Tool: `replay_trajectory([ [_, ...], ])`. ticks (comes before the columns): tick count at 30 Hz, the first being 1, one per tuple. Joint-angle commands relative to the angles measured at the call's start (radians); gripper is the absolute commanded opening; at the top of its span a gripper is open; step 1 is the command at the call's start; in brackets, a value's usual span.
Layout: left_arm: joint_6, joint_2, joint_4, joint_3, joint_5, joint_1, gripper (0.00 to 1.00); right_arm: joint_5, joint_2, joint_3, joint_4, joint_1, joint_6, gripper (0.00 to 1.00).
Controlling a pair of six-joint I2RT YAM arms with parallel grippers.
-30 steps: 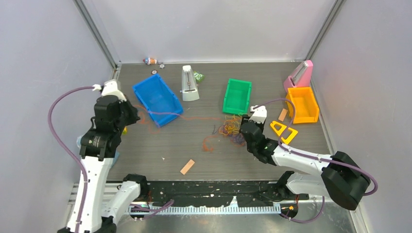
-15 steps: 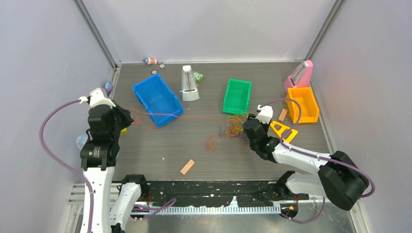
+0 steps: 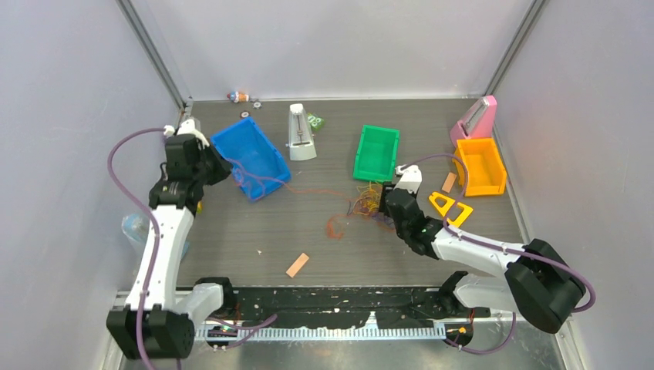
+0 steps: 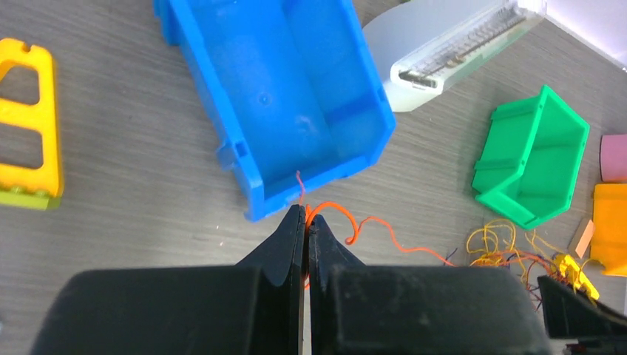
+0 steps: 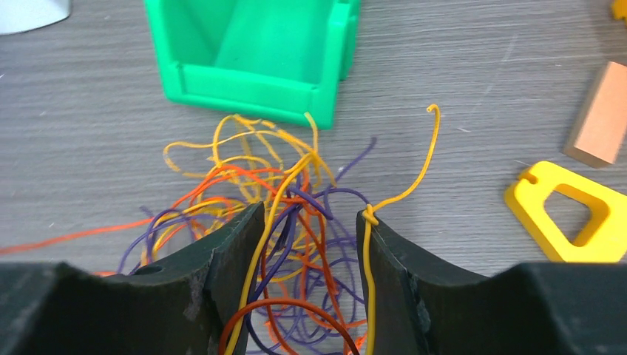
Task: Untangle the cables
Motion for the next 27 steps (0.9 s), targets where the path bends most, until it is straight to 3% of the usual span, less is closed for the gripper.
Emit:
replay_trajectory([
  [1, 0.004, 0.157, 0.091, 0.143, 0.029, -0.001, 0.0, -0.069, -0.004, 0.02, 0.114, 0.048, -0.081, 0.48],
  [5, -0.005, 0.248, 0.102, 0.255, 0.023, 0.0, 0.0, -0.119, -0.028, -0.017, 0.187, 0.065, -0.113, 0.48],
  [12, 0.02, 0.416, 0.058, 0.41, -0.127, 0.001, 0.0, -0.321, -0.005, -0.023, 0.288, 0.077, -0.168, 0.48],
  [21, -0.034, 0.582, 0.078, 0.391, -0.139, 0.0, 0.02, -0.409, 0.034, -0.017, 0.343, 0.093, -0.196, 0.48],
  [24, -0.008, 0.614, 0.029, 0.442, -0.052, 0.001, 0.22, -0.412, 0.039, -0.014, 0.345, 0.093, -0.197, 0.48],
  [27, 0.006, 0.591, 0.008, 0.445, -0.013, 0.0, 0.62, -0.41, 0.042, -0.013, 0.344, 0.093, -0.197, 0.48],
])
